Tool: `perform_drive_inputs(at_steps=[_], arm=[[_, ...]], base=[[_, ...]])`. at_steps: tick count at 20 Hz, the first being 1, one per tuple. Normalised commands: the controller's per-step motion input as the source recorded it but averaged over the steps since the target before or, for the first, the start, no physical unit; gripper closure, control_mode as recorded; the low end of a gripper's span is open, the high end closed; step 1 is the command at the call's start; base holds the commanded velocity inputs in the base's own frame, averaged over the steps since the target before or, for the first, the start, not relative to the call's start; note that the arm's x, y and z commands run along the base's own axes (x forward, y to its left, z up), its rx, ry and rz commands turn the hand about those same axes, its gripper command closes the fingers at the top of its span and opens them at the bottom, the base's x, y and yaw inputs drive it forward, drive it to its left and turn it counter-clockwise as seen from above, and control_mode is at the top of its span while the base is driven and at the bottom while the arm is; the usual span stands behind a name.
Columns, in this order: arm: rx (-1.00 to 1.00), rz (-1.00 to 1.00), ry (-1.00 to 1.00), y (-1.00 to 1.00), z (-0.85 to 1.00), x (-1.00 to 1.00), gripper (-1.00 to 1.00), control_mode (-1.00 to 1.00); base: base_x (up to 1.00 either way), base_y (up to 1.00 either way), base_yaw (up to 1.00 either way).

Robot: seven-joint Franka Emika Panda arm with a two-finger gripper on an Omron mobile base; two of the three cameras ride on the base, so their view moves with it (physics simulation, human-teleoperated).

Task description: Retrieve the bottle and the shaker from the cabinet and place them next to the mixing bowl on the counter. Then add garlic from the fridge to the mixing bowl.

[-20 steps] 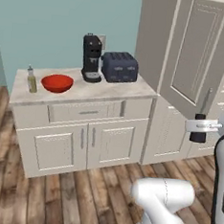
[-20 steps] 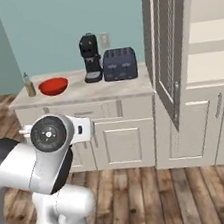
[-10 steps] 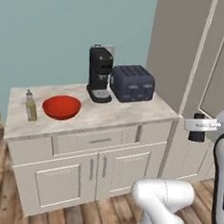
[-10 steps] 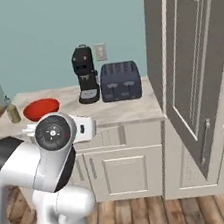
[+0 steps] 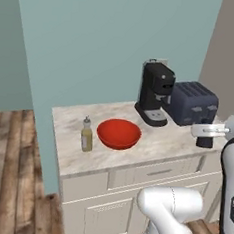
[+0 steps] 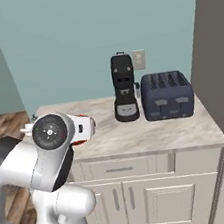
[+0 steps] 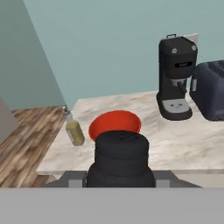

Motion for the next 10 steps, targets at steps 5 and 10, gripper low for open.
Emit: perform_drive_inputs(at_steps=[5,10], arm=[[0.0,0.0,0.0,0.0,0.0,0.0,1.0,1.0],[0.0,0.0,0.0,0.0,0.0,0.0,1.0,1.0]], base=[[0.7,0.1,0.11],[0.0,0.0,0.01]])
